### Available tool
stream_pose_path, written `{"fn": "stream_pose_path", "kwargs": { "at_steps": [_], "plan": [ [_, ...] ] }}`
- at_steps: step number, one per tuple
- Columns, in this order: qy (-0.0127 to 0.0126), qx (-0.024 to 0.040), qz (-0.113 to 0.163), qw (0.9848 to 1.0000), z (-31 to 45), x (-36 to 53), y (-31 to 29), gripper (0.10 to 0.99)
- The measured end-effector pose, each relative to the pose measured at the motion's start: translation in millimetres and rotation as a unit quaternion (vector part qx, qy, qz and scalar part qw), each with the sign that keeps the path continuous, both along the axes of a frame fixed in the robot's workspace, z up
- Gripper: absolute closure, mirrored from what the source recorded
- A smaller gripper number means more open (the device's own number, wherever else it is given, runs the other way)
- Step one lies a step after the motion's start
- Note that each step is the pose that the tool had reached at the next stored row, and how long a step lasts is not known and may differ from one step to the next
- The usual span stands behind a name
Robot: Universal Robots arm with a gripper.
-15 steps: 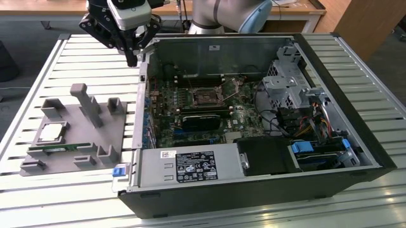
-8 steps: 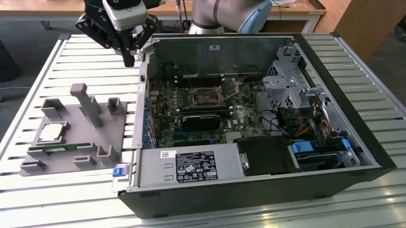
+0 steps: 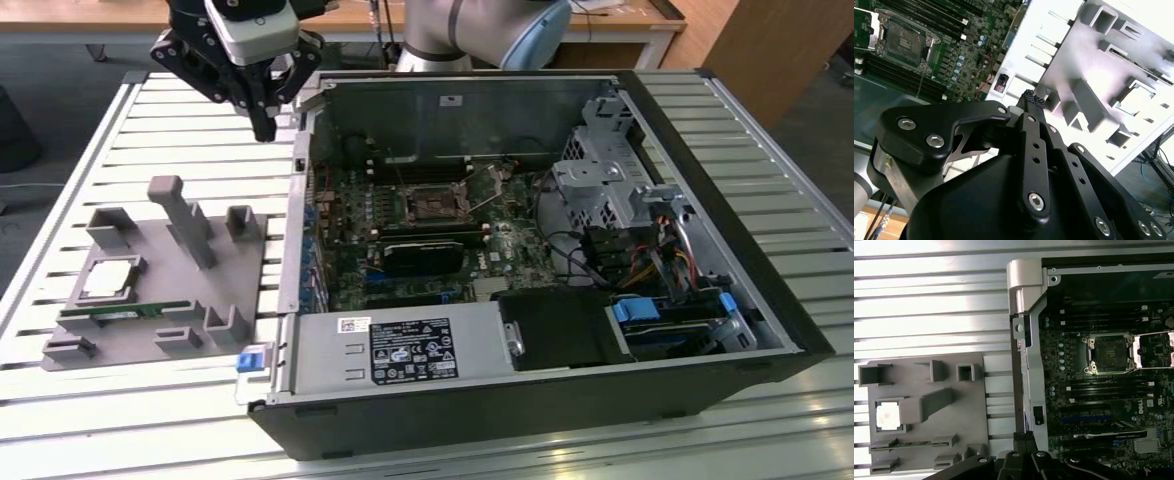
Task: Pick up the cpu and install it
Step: 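Reach for the cpu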
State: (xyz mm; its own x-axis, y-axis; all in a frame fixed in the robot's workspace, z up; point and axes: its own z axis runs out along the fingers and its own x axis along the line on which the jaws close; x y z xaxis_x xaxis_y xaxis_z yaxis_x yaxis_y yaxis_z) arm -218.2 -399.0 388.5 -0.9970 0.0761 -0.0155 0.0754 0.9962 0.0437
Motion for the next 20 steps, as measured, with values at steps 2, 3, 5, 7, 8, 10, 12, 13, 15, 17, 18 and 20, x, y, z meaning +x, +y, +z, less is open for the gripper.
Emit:
{"fn": "stream_pose_path", "kwargs": {
  "at_steps": [2,3,5,7,8,10,12,13,15,17,18,20],
  "plan": [
    [0.0001,0.0000,0.000,1.0000,-0.1,-2.7,0.0,0.980],
    [0.0002,0.0000,0.000,1.0000,-0.2,-4.1,0.0,0.980],
    [0.0004,0.0000,0.000,1.0000,-0.3,-6.6,0.0,0.980],
    [0.0008,0.0000,0.000,1.0000,-0.5,-8.6,0.0,0.980],
    [0.0010,0.0000,0.000,1.0000,-0.5,-9.8,0.0,0.980],
    [0.0013,0.0000,0.000,1.0000,-0.6,-12.1,0.0,0.980],
    [0.0015,0.0000,0.000,1.0000,-0.8,-14.5,0.0,0.980],
    [0.0017,0.0000,0.000,1.0000,-0.9,-15.7,0.0,0.980],
    [0.0020,0.0000,0.000,1.0000,-1.0,-17.9,0.0,0.980],
    [0.0022,0.0000,0.000,1.0000,-1.1,-20.0,0.0,0.980],
    [0.0023,0.0000,0.000,1.0000,-1.1,-20.8,0.0,0.980],
    [0.0026,0.0000,0.000,1.0000,-1.3,-22.6,0.0,0.980]
  ]
}}
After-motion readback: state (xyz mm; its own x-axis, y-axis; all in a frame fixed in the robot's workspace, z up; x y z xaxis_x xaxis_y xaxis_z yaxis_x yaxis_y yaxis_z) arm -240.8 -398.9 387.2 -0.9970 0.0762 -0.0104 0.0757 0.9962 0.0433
